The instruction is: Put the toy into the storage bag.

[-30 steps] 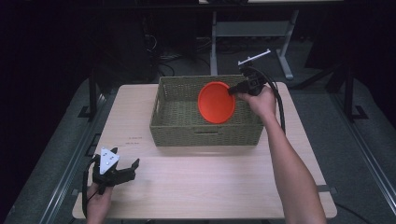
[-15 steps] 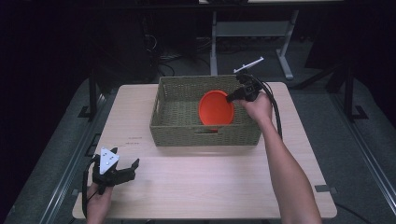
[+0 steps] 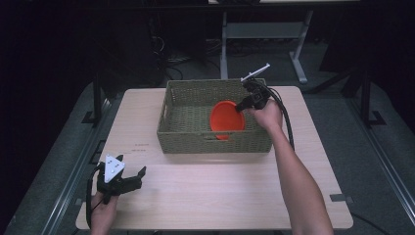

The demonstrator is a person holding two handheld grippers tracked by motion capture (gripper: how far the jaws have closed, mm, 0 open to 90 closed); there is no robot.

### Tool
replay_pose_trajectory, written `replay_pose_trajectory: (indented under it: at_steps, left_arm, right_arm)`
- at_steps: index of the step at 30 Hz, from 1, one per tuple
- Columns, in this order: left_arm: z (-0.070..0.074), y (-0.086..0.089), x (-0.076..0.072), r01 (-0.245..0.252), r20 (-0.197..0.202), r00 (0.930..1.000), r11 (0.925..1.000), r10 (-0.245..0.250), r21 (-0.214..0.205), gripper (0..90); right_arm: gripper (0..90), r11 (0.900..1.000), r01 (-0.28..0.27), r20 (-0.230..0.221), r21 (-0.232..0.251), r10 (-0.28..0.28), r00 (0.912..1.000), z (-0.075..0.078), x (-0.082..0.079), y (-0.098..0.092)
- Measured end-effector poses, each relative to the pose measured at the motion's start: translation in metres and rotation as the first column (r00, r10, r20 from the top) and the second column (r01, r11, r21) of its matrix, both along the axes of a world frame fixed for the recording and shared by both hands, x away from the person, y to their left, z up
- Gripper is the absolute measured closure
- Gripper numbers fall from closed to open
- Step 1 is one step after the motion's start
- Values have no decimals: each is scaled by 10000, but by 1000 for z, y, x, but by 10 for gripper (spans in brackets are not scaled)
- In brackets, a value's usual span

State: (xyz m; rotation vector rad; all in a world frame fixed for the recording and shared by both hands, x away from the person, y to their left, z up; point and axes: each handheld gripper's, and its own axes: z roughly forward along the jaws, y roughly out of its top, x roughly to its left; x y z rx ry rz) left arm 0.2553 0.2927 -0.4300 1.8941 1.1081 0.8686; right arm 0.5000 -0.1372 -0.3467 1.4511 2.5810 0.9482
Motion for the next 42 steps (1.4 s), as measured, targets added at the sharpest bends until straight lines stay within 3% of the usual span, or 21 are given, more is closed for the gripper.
replay_pose_trajectory:
  at_steps: [22,29,42]
  left_arm:
    - [0,0,0,-31,-40,10000,10000,31,48,128]
    - [0,0,-1,2,-40,10000,10000,-2,87,129]
    - [1,1,-3,-39,-32,10000,9999,40,157,128]
  right_arm:
    - [659,10000,14,-479,43,-12,9989,-6,3,-11]
    - [620,9999,9,-569,-165,-19,9984,-8,2,-13]
    - [571,9999,57,-622,131,-49,9980,-9,-1,-19]
